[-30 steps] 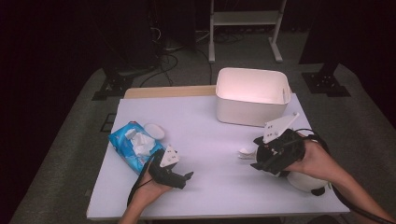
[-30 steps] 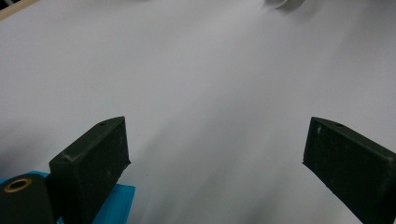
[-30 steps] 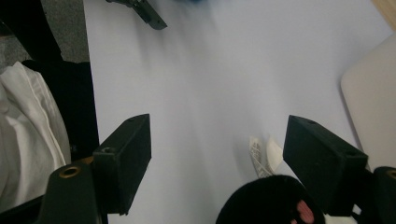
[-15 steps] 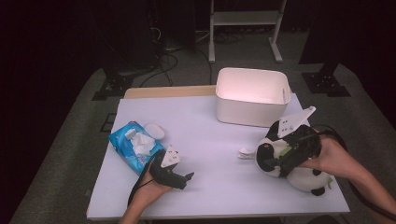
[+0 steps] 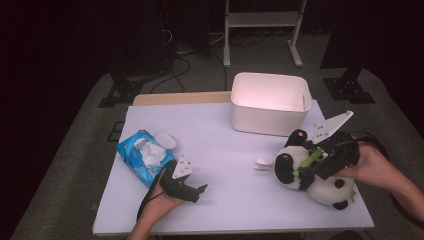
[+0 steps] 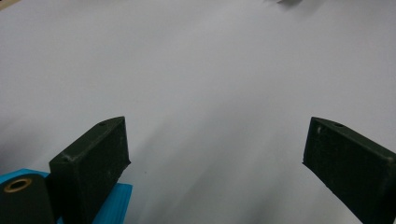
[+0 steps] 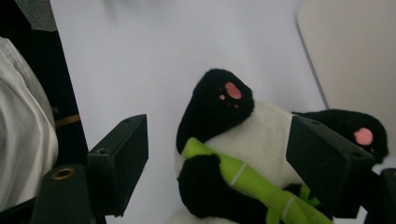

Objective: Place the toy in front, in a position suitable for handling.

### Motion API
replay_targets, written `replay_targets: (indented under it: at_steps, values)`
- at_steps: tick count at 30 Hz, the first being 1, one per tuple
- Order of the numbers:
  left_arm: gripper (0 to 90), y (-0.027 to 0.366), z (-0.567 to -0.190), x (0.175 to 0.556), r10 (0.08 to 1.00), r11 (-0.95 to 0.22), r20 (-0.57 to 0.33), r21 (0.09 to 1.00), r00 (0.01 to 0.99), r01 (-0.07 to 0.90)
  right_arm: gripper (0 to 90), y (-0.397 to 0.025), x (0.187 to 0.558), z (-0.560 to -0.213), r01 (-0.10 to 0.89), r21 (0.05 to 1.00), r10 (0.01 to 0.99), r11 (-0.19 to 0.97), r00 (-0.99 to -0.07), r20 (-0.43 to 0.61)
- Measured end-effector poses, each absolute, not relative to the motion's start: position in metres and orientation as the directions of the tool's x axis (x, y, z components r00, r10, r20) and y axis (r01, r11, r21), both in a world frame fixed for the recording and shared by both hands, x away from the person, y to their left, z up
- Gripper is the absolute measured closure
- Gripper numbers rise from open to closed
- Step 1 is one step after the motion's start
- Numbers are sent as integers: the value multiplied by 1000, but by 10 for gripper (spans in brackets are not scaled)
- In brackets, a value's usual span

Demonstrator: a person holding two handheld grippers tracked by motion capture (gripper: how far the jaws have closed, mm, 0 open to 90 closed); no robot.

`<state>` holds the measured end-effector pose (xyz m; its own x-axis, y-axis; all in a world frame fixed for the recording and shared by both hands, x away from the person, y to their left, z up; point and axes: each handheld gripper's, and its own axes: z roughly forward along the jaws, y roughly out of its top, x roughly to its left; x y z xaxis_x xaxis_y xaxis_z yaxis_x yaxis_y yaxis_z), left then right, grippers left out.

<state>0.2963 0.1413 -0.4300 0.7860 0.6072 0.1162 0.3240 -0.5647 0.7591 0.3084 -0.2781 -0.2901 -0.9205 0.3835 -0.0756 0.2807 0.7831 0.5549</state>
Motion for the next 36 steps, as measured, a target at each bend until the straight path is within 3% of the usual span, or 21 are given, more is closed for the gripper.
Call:
replay_targets:
  at_steps: [24, 28, 33, 36]
  values:
    - [57, 139, -431, 295, 607, -563, 107, 757, 788, 331, 206, -334, 333, -313, 433, 501, 516, 749, -856, -31]
    - [57, 139, -431, 296, 610, -560, 104, 757, 785, 335, 342, -336, 330, -315, 414, 516, 497, 750, -867, -27]
    - [57, 138, -431, 295, 611, -561, 107, 758, 784, 333, 630, -338, 322, -313, 342, 527, 450, 778, -888, -89]
    - [57, 137, -430, 295, 609, -564, 111, 757, 785, 330, 710, -336, 319, -313, 328, 515, 440, 792, -892, -107]
